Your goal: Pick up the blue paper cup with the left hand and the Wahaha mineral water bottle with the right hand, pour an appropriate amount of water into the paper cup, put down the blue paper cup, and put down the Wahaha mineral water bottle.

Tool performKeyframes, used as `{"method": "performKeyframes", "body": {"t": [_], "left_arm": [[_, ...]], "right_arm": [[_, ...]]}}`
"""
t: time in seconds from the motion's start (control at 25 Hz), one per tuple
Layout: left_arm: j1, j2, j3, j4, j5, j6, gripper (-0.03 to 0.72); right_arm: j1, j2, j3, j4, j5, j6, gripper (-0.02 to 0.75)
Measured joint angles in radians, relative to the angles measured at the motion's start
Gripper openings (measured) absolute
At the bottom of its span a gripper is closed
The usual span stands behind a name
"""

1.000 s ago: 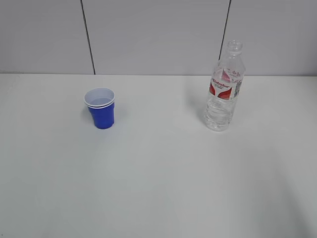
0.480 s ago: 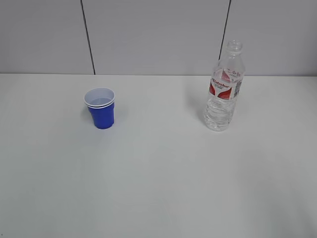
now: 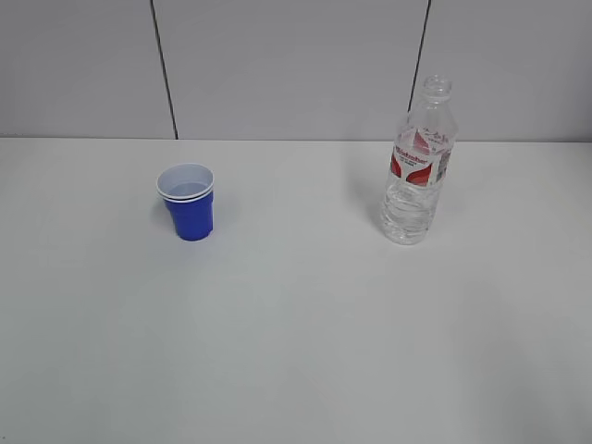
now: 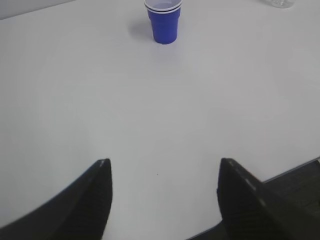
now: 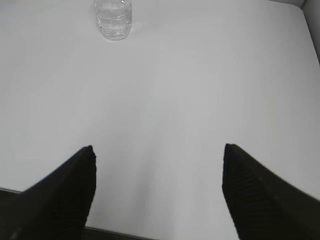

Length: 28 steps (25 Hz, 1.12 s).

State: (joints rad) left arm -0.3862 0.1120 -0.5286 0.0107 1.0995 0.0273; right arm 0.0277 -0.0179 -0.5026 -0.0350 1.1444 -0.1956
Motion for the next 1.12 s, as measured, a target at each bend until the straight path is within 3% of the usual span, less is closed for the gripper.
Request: {"method": "performKeyframes", "body": {"t": [1.12], "left_arm": [[0.0, 0.0, 0.0, 0.0, 0.0, 0.0, 0.499]], "right_arm": [[0.0, 0.0, 0.0, 0.003, 0.0, 0.004, 0.587]]}}
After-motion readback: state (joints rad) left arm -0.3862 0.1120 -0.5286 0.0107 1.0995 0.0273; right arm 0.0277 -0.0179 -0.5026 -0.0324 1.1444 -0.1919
